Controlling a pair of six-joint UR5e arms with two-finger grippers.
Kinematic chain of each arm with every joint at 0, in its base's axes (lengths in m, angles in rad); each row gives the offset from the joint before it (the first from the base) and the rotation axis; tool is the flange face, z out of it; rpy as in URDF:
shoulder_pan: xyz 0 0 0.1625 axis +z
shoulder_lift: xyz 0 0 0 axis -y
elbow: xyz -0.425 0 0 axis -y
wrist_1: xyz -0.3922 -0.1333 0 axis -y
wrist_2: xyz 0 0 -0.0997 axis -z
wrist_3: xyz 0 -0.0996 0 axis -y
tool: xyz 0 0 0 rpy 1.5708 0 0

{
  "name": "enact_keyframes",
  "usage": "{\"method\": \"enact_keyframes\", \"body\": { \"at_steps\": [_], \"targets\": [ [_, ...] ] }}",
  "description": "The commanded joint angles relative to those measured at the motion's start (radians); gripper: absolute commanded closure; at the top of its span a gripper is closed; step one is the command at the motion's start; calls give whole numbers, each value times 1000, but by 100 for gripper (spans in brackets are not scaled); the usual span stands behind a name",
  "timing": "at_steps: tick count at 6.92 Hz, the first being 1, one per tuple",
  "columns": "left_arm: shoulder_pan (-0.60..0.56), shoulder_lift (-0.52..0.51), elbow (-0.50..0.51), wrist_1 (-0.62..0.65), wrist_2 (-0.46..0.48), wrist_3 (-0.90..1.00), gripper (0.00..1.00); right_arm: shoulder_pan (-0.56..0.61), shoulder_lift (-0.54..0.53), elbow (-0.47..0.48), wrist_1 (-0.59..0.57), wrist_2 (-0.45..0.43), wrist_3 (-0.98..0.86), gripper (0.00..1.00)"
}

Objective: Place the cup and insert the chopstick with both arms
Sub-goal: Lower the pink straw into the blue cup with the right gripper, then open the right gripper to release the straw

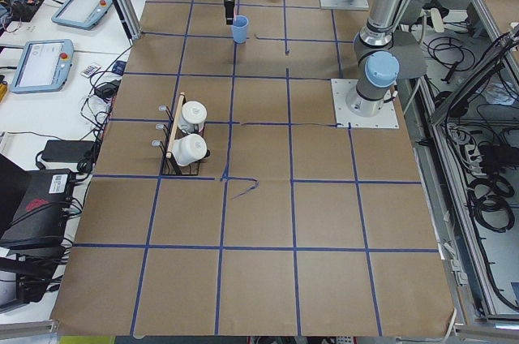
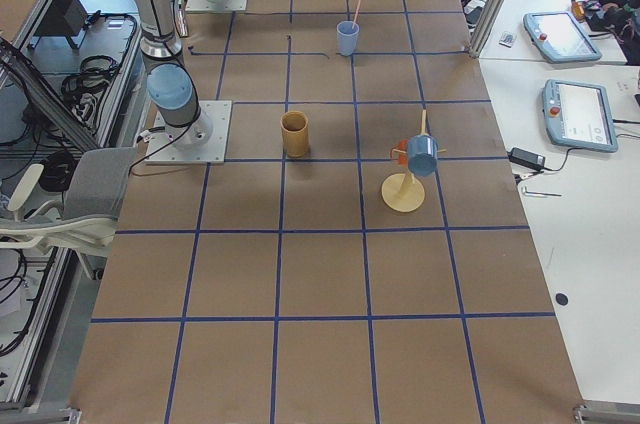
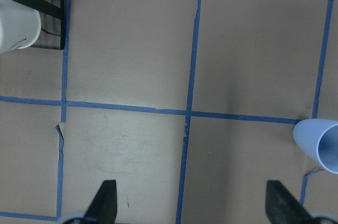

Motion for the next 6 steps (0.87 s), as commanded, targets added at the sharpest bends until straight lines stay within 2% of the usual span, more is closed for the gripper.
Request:
{"method": "enact_keyframes", "body": {
  "at_steps": [1, 2, 3, 4, 6],
  "targets": [
    [0, 2, -2, 1, 0, -7, 0, 0, 0, 30, -15, -3, 3, 21],
    [0, 2, -2, 1, 0, -7, 0, 0, -3, 28, -32, 0, 3, 0],
    [0, 2, -2, 1, 0, -7, 0, -6, -8, 11, -33, 1, -3, 0],
    [0, 2, -4, 3, 0, -7, 0, -20, -20, -48, 3, -3, -3, 0],
    [0, 2, -2, 3, 0, -7, 0, -82, -23, -146, 252, -6, -23, 0]
  ]
}}
